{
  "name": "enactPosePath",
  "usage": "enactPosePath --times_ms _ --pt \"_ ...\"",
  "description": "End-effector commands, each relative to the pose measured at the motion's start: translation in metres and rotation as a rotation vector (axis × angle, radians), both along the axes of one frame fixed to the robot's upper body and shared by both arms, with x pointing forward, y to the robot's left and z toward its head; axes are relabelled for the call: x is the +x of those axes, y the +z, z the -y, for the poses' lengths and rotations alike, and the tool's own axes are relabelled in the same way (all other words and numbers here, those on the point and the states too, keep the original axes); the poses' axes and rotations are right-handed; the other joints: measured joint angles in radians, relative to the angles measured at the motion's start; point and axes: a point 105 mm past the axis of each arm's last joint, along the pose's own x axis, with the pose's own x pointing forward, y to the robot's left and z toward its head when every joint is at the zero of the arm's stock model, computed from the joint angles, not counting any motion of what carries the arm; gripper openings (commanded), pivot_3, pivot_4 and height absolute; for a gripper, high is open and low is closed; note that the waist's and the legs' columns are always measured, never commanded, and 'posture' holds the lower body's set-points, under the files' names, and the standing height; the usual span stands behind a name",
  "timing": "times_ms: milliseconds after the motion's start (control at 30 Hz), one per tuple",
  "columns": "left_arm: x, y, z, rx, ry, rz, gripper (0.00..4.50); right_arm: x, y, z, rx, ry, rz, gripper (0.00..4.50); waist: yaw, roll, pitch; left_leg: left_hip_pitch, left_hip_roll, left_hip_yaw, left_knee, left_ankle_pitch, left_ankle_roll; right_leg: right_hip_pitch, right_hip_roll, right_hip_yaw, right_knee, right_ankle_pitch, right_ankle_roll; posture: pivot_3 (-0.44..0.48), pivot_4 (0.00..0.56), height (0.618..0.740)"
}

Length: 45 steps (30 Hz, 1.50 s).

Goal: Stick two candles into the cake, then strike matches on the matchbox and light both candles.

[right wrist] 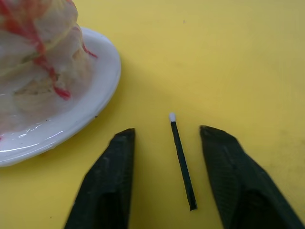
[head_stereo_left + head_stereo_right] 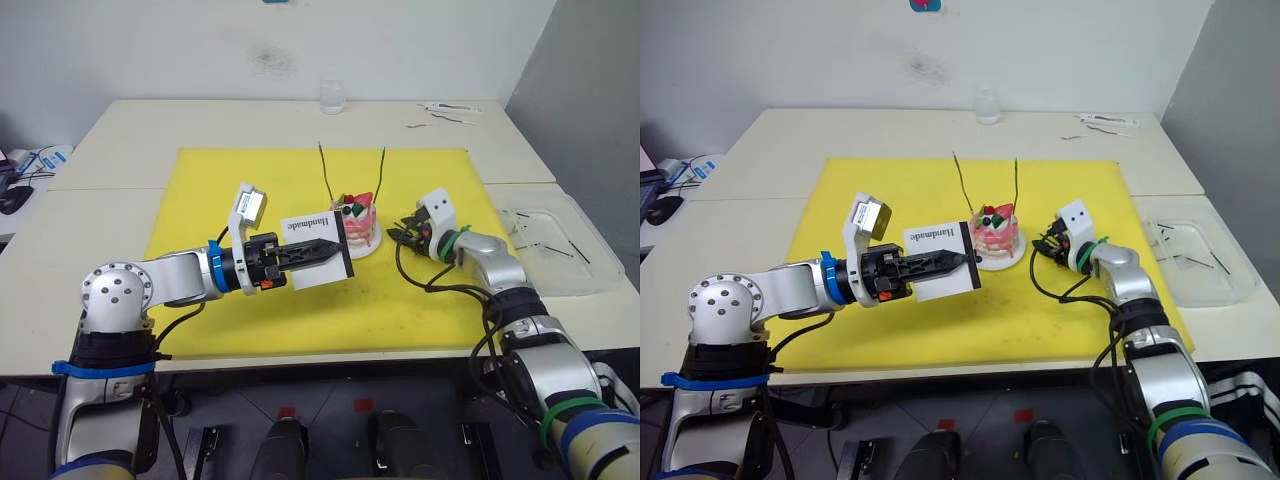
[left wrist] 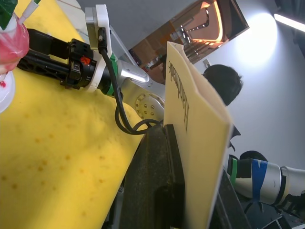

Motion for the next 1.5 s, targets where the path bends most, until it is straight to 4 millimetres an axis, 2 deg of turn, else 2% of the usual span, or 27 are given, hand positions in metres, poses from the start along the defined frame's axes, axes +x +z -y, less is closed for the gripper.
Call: enactPosePath --times_ms 33,100,133,267,400,533,600,667,800,1000,1233,1500 --pt "-0.003 0.008 -0.001 -0.013 0.007 0.048 0.00 0.000 -0.007 0.010 -0.027 -0.030 -0.027 0.81 0.000 0.000 0.000 0.000 0.000 0.000 0.000 0.000 0.000 0.000 0.000 0.000 0.000 0.000 0.000 0.000 0.150 0.740" --pt "-0.004 0.007 -0.001 -0.011 0.009 0.046 0.00 -0.001 -0.007 0.013 -0.028 -0.039 -0.030 0.11 0.001 0.000 0.000 0.000 0.000 0.000 0.000 0.000 0.000 0.000 0.000 0.000 0.000 0.000 0.000 0.000 0.150 0.740" --pt "-0.004 0.006 -0.001 -0.012 0.011 0.046 0.00 -0.002 -0.007 0.014 -0.027 -0.040 -0.030 0.02 0.002 0.000 0.000 0.000 0.000 0.000 0.000 0.000 0.000 0.000 0.000 0.000 0.000 0.000 0.000 0.000 0.150 0.740" --pt "-0.003 0.006 0.000 -0.015 0.017 0.046 0.00 -0.005 -0.004 0.017 -0.020 -0.046 -0.020 0.02 0.006 0.000 0.000 0.000 0.000 -0.001 0.000 0.000 0.000 0.000 0.000 -0.001 0.000 0.000 0.000 0.000 0.150 0.740" --pt "0.004 0.002 0.001 0.000 0.057 0.056 0.00 -0.012 0.016 0.020 -0.034 -0.014 0.063 0.02 0.008 0.000 0.000 -0.001 0.000 -0.001 0.000 0.000 0.000 0.000 0.000 -0.001 -0.001 0.000 0.000 0.000 0.150 0.740" --pt "0.012 0.001 0.002 0.016 0.089 0.071 0.00 -0.035 0.046 0.019 -0.168 0.118 0.203 0.02 0.008 0.002 0.001 -0.002 -0.001 -0.001 -0.001 0.000 0.000 -0.001 -0.001 -0.001 -0.001 0.000 0.000 0.000 0.150 0.740" --pt "0.017 -0.002 0.004 0.038 0.108 0.082 0.00 -0.061 0.072 0.015 -0.276 0.245 0.296 0.02 0.007 0.004 0.003 -0.002 -0.001 0.000 -0.001 0.000 0.000 -0.001 -0.001 0.000 -0.001 0.000 0.001 0.000 0.150 0.740" --pt "0.026 -0.005 0.006 0.063 0.144 0.094 0.00 -0.085 0.088 0.005 -0.350 0.349 0.349 0.02 0.005 0.005 0.003 -0.003 -0.001 0.000 -0.001 0.000 0.000 -0.003 -0.001 0.000 -0.001 0.000 0.001 0.000 0.150 0.740" --pt "0.040 -0.007 0.013 0.093 0.191 0.126 0.00 -0.108 0.101 -0.014 -0.392 0.425 0.392 0.02 0.000 0.004 0.003 -0.001 0.002 -0.001 -0.001 0.000 0.000 -0.002 0.002 -0.001 -0.001 0.000 0.001 0.000 0.150 0.740" --pt "0.041 0.000 0.027 0.056 0.152 0.140 0.00 -0.116 0.111 -0.027 -0.543 0.482 0.518 0.02 0.005 0.004 0.003 -0.002 0.000 0.000 0.000 0.000 0.000 -0.002 0.000 0.000 -0.001 -0.001 0.000 0.000 0.150 0.740" --pt "0.047 0.005 0.035 0.046 0.155 0.144 0.00 -0.115 0.123 -0.042 -0.607 0.512 0.640 0.02 0.006 0.004 0.003 -0.002 0.000 -0.001 -0.001 0.000 0.000 -0.002 0.000 -0.001 -0.002 0.000 0.001 0.000 0.150 0.740" --pt "0.046 0.011 0.041 0.013 0.130 0.140 0.00 -0.117 0.123 -0.047 -0.654 0.543 0.683 0.02 0.006 0.003 0.003 -0.002 0.000 -0.001 0.000 0.000 0.000 -0.002 -0.001 -0.001 -0.001 0.000 0.001 0.000 0.150 0.740"
